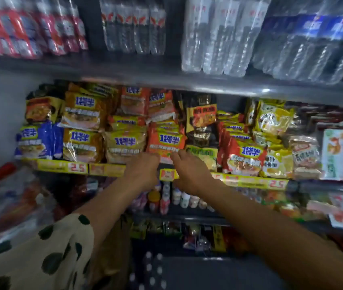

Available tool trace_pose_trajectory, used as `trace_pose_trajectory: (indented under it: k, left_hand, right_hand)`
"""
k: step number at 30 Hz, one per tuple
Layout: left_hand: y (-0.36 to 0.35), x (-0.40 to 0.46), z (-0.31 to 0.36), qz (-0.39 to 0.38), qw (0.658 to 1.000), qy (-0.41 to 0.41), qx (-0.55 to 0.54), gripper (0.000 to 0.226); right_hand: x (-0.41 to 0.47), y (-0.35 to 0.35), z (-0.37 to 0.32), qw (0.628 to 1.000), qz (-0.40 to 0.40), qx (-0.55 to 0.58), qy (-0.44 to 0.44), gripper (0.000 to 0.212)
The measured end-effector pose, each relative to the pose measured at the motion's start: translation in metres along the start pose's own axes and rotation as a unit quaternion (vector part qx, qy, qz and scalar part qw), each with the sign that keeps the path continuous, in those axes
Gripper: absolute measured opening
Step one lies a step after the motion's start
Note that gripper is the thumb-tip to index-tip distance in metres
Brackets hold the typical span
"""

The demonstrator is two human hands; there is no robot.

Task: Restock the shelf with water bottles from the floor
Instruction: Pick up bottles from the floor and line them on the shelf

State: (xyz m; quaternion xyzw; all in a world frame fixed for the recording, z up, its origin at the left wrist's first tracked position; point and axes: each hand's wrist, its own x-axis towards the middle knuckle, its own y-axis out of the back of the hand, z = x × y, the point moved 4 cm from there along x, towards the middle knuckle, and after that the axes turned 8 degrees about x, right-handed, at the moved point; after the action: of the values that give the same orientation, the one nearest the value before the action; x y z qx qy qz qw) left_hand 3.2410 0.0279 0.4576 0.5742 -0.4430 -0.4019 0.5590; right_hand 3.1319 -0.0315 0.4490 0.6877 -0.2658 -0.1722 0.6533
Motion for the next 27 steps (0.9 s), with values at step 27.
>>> trace_pose_trajectory:
  k: [27]
  left_hand:
    - [-0.701,-0.175,0.082,-0.325,0.942,-0.018,-0.076,0.04]
  right_hand:
    - [-0.233,-0.738,-0.013,0.917,-0.356,0.095,-0.153,0.059]
